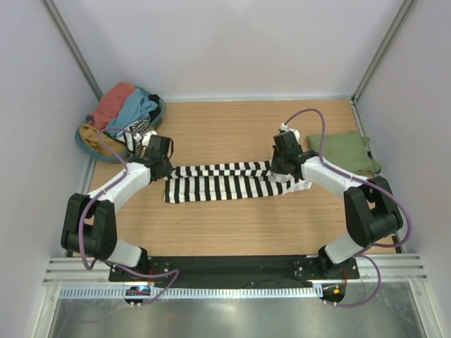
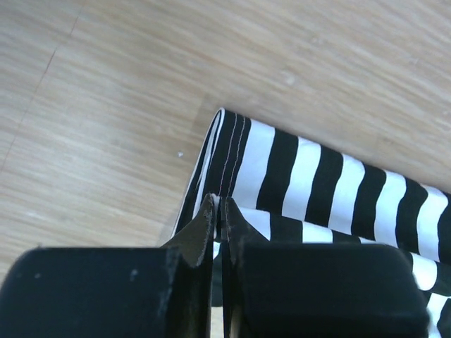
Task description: Fold and stack the tank tops
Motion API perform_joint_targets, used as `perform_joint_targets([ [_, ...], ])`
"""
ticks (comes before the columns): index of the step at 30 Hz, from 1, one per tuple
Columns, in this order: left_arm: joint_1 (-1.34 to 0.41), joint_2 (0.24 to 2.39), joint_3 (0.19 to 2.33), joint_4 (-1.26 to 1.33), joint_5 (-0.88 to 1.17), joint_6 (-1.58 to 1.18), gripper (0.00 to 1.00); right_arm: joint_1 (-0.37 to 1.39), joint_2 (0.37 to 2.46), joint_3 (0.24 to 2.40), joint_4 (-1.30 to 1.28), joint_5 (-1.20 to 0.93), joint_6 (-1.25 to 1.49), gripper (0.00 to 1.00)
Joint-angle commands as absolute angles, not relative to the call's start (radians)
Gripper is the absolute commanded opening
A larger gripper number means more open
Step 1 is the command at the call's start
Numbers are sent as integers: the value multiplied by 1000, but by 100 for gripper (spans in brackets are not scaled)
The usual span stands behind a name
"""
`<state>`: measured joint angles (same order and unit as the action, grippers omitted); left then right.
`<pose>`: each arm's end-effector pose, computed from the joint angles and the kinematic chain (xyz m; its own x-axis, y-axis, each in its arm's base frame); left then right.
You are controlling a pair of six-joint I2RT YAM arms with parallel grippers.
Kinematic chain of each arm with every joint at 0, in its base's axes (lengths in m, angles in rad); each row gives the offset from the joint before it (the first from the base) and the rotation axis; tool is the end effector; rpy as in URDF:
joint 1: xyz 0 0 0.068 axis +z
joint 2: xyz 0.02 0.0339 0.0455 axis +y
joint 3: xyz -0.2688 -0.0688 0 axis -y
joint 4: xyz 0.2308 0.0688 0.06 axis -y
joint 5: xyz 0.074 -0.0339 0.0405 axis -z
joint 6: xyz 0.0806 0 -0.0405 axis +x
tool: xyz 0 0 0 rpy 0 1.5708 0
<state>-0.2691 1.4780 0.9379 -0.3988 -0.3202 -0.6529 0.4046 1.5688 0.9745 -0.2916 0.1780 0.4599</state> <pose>0.3083 -0.0587 0.1925 -0.6623 -0.4155 -0.6235 -0.4145 0.8964 -0.1571 0.3193 0.1212 0.1840 -0.7642 0.1479 -0.6277 0.0611 0.9856 0.1579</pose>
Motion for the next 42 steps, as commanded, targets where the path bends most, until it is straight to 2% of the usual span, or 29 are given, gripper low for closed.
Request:
perform_joint_targets([
  [1, -270, 1422, 885, -387, -367, -690, 4, 411, 1520, 940, -279, 252, 477, 1],
  [2, -276, 1416, 874, -387, -364, -698, 9, 413, 1517, 925, -279, 255, 483, 1],
  [3, -278, 1413, 862, -387, -361, -707, 18, 414, 1516, 919, -281, 270, 488, 4],
  [4, -281, 1408, 842, -387, -364, -718, 41, 414, 1511, 910, -281, 273, 491, 8],
  [6, -291, 1387, 819, -387, -383, -733, 63, 414, 1494, 879, -278, 290, 505, 27],
  [7, -291, 1375, 796, -388, -388, -739, 79, 417, 1461, 864, -266, 293, 509, 49],
  [10, -291, 1315, 776, -393, -411, -732, 90, 417, 1381, 789, -236, 276, 518, 64],
  [16, -291, 1348, 833, -416, -326, -704, 92, 434, 1256, 732, -317, 250, 581, 89],
  [19, -291, 1387, 844, -407, -298, -713, 93, 436, 1239, 703, -345, 264, 633, 89],
  [23, -291, 1471, 856, -373, -241, -724, 91, 437, 1258, 660, -330, 264, 712, 89],
  [26, -291, 1526, 857, -334, -195, -735, 84, 437, 1278, 638, -289, 264, 735, 87],
  [27, -291, 1537, 857, -322, -183, -738, 79, 437, 1287, 637, -261, 265, 745, 87],
  [28, -291, 1549, 857, -301, -173, -744, 70, 437, 1307, 637, -249, 267, 746, 87],
  [30, -293, 1581, 857, -287, -155, -745, 57, 437, 1342, 653, -223, 270, 755, 84],
  [31, -293, 1591, 854, -284, -158, -753, 44, 437, 1382, 663, -213, 270, 755, 78],
  [33, -291, 1591, 842, -273, -164, -758, 31, 436, 1414, 695, -201, 288, 762, 68],
  [34, -291, 1588, 827, -262, -167, -759, 21, 437, 1433, 704, -195, 302, 765, 55],
  [36, -299, 1575, 813, -264, -175, -767, 7, 437, 1471, 729, -187, 331, 772, 37],
  [37, -319, 1553, 792, -262, -198, -772, 0, 436, 1480, 735, -186, 356, 772, 21],
  [40, -366, 1496, 732, -265, -230, -799, 0, 428, 1528, 771, -192, 396, 770, 1],
  [42, -406, 1461, 694, -265, -227, -842, 0, 414, 1569, 811, -190, 390, 767, 1],
])
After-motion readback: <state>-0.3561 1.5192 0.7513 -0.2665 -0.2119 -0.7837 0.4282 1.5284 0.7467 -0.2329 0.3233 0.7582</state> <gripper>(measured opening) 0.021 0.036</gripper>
